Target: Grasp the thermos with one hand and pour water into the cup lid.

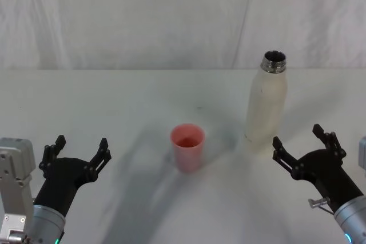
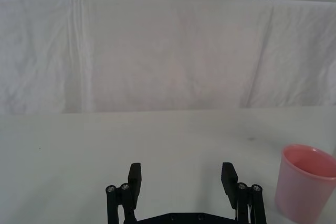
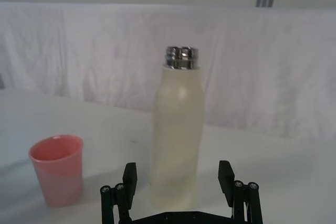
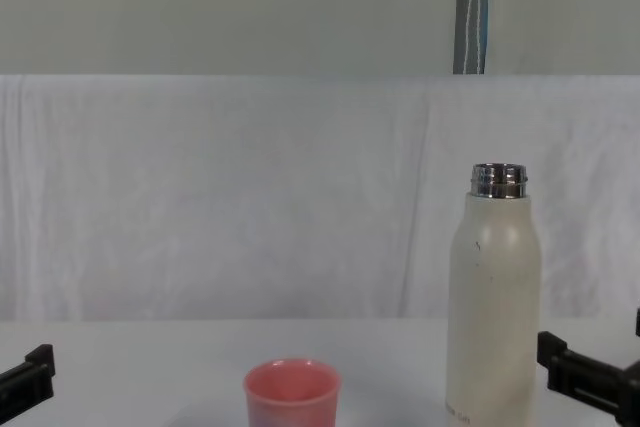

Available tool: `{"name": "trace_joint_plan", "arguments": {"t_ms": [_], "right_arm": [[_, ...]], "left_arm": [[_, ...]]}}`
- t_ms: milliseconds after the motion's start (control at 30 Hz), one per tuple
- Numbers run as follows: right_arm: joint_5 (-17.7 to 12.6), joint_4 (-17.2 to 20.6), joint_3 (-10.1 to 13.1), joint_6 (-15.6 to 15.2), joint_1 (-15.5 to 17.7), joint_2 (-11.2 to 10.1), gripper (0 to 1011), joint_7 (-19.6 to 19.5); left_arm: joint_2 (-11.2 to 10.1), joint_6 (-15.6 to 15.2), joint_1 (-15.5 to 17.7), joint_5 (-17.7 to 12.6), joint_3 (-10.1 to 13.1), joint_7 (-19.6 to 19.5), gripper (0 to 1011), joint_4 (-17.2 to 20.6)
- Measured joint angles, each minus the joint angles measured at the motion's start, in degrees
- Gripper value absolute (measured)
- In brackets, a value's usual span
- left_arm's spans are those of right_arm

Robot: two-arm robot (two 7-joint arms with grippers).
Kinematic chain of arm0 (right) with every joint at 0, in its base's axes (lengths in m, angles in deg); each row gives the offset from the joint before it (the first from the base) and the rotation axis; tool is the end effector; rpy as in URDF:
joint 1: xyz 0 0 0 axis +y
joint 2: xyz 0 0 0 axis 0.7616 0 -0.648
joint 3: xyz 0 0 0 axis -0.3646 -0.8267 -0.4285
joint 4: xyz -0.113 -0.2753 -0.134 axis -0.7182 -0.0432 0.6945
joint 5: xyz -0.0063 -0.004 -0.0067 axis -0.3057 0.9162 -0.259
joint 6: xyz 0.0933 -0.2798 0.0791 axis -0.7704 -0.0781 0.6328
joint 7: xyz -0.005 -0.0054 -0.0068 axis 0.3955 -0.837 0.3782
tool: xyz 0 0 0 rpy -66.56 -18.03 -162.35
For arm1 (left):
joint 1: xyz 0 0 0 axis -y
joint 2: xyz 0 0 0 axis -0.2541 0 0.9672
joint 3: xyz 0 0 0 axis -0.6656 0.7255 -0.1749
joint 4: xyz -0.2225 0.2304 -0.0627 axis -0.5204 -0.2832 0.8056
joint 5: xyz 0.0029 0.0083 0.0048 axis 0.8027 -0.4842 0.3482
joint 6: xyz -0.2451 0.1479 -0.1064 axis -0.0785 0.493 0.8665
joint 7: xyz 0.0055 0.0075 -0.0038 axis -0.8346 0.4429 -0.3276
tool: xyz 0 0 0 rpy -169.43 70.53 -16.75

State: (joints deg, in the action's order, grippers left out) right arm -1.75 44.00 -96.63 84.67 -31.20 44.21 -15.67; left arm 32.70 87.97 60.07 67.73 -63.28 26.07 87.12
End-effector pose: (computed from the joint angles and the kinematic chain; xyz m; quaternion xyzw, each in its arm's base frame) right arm 0.2663 0.0057 -0.3251 0.0144 -0.0441 -0.5660 0.8231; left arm 0.2404 0.0465 -0.3193 -0.0174 0.0064 0.6615 0.7497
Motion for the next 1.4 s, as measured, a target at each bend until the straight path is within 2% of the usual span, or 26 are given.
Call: {"name": "trace_joint_plan", "arguments": {"t_ms": [300,567,867,1133,1400], "right_arm": [[-1.94,0.04,0.38,-1.23,-2.73,-0.85,1001,4.17],[-5.24,-0.69,0.67,-3.87,-5.00,-0.69,1001,5.57],[-7.53,-2.97,-0.02,-5.28,-8.26,-0.72,1001,6.23],[-7.94,-5.93,-1.11,-5.20,-10.51,-0.60,1001,6.22],[-7.07,-9.36,-2.04,-3.87,-12.35,-0.52,1001,5.94]], "left_arm": [[0.00,0.00,0.00,0.00,0.00,0.00,1001,0.00],[0.00,0.00,0.00,0.00,0.00,0.00,1001,0.00],[0.00,0.00,0.00,0.00,0.00,0.00,1001,0.00],[0.00,0.00,0.00,0.00,0.00,0.00,1001,0.00],[0.00,0.00,0.00,0.00,0.00,0.00,1001,0.00]]}}
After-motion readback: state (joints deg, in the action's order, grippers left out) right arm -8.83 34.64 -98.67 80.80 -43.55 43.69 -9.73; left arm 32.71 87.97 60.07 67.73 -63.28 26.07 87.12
